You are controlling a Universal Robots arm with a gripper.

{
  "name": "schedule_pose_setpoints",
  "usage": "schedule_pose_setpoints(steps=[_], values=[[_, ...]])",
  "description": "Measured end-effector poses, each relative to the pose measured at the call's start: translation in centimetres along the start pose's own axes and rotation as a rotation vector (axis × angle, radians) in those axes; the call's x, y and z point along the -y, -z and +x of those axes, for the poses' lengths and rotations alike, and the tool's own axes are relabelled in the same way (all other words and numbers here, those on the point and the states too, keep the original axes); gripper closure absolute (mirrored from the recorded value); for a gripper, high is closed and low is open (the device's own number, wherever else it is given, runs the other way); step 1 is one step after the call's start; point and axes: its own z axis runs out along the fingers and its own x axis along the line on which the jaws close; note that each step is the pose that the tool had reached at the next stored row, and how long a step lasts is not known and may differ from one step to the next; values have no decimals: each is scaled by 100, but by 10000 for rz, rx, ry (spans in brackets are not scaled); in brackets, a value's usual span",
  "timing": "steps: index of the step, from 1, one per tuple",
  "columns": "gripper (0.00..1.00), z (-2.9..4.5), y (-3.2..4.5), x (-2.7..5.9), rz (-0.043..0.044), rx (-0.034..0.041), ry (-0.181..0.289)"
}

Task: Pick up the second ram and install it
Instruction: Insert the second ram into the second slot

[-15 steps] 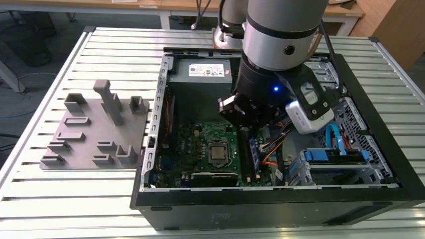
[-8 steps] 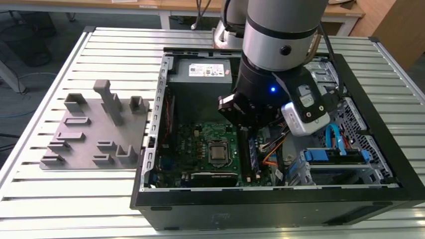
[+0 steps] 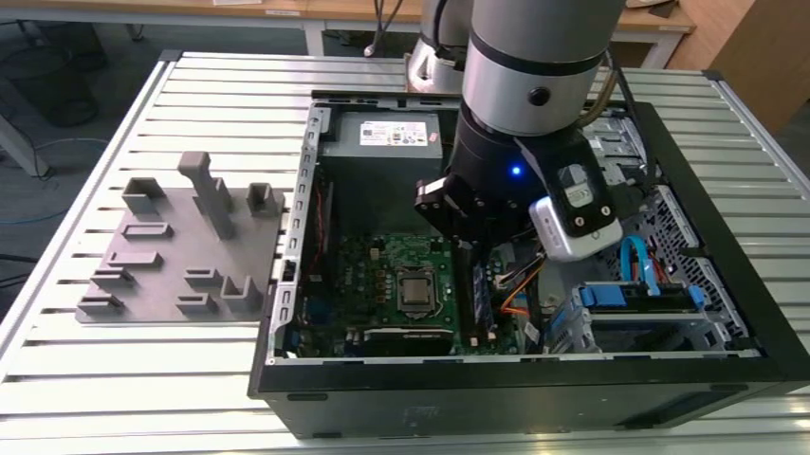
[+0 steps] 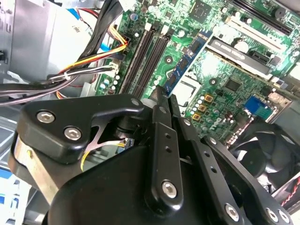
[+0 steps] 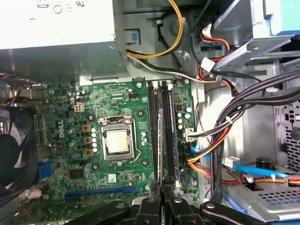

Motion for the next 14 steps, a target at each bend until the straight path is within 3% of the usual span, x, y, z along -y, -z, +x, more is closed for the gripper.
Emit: schedule_pose_setpoints(steps=[14], values=[[86,1,-31,0,3,0,-104]])
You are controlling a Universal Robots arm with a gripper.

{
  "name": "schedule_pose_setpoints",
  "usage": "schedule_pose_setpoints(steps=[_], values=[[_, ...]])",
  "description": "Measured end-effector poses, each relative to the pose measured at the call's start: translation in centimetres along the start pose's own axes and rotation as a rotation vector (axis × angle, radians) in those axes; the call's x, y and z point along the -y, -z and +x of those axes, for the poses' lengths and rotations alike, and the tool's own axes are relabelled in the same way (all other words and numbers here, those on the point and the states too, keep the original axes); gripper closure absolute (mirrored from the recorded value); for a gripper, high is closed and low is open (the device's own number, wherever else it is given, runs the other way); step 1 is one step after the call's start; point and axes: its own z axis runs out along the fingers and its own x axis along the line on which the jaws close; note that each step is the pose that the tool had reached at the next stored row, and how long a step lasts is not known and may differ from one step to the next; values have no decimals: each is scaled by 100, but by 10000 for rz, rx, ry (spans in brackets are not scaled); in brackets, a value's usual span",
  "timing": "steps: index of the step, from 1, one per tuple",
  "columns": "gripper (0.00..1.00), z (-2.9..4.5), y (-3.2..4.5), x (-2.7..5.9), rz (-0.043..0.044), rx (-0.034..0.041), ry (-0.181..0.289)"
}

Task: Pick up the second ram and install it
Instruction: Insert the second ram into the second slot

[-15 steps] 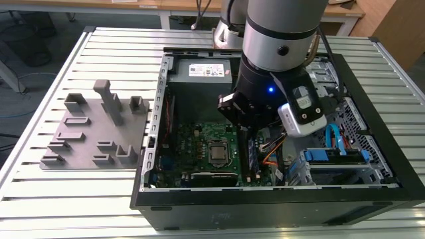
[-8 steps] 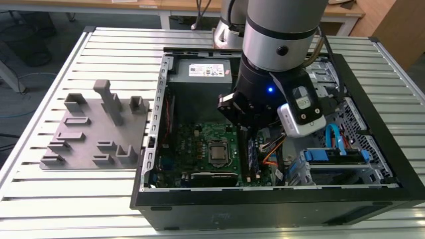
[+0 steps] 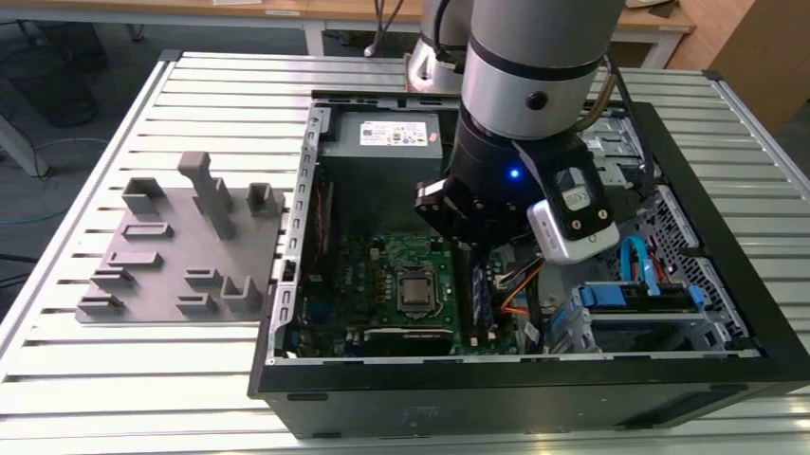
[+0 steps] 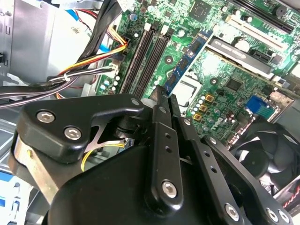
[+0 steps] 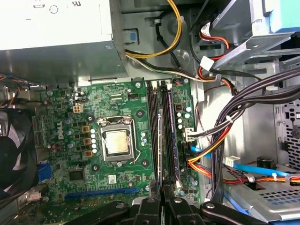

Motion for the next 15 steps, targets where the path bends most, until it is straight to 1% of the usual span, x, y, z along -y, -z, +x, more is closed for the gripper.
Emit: schedule_pose_setpoints(steps=[15], values=[[86,-13,-103,-2,-1,-1,-63]])
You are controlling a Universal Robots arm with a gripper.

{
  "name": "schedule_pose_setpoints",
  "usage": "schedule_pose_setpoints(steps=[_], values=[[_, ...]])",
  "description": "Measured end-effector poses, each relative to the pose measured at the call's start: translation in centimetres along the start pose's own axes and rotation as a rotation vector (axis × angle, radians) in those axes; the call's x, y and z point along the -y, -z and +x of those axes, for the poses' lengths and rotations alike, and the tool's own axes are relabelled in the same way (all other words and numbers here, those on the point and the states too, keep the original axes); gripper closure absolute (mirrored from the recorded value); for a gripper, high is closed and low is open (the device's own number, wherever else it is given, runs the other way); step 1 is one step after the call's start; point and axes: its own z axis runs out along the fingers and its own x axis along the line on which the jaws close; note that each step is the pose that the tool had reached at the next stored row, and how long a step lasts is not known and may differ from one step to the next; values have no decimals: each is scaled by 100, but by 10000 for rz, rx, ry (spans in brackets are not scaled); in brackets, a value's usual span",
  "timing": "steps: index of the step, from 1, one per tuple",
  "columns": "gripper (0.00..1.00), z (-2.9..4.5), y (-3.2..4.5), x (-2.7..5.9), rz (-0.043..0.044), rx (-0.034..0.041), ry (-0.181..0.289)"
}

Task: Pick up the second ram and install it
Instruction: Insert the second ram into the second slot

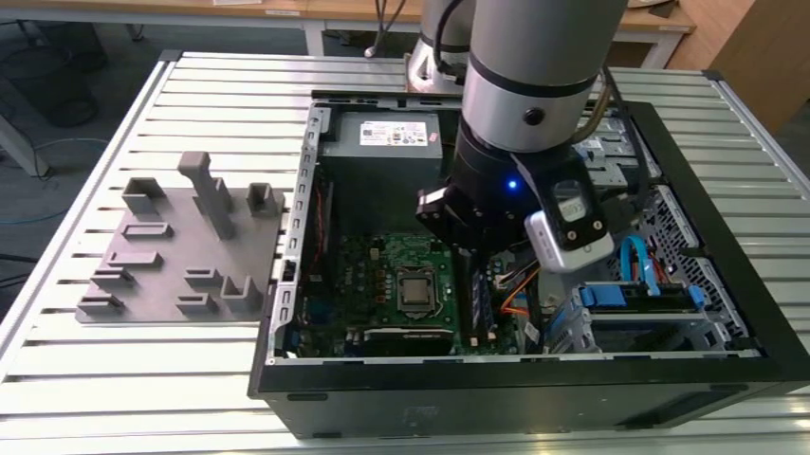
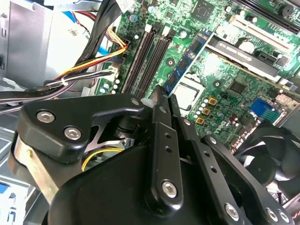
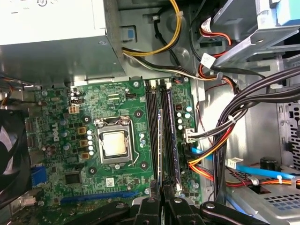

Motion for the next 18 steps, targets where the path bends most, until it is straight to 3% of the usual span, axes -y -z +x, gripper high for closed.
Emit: schedule_pose_setpoints(steps=[18], values=[[86,-94,-188,-24,15,-2,-400]])
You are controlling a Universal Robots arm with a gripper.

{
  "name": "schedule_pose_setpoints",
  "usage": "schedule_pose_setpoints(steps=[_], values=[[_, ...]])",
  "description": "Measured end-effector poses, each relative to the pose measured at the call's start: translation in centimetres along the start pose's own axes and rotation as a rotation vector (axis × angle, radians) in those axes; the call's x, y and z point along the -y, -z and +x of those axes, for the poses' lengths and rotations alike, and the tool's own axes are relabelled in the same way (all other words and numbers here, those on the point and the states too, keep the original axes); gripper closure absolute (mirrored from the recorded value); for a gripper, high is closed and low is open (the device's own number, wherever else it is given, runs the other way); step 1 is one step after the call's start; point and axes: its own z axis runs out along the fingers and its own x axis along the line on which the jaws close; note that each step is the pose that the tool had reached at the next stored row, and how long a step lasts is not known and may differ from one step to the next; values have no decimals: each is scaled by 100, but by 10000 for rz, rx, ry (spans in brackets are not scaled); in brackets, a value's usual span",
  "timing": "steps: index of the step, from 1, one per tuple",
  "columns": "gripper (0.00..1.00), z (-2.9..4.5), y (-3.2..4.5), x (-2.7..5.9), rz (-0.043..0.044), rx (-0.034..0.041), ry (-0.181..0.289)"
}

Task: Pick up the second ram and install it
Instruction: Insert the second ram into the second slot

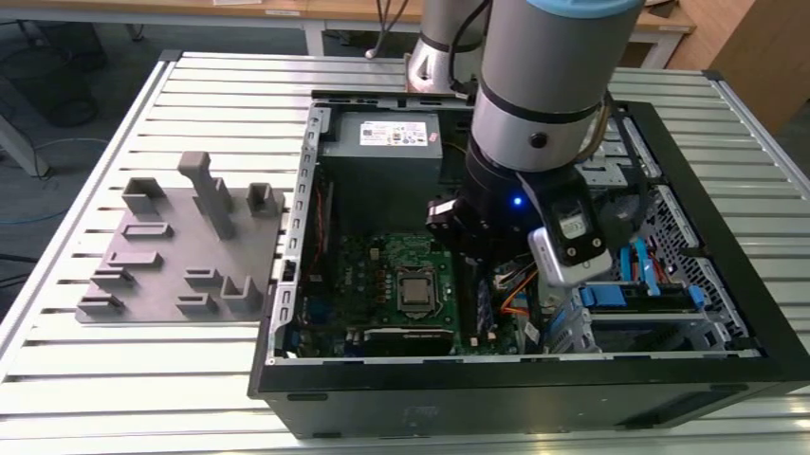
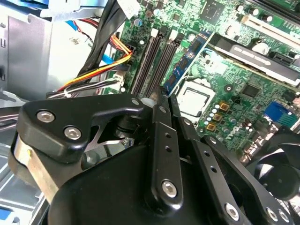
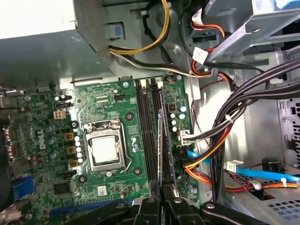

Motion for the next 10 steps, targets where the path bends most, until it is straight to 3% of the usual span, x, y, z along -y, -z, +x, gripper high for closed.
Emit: schedule_pose_setpoints(steps=[10], values=[[86,-32,-52,-8,2,0,-36]])
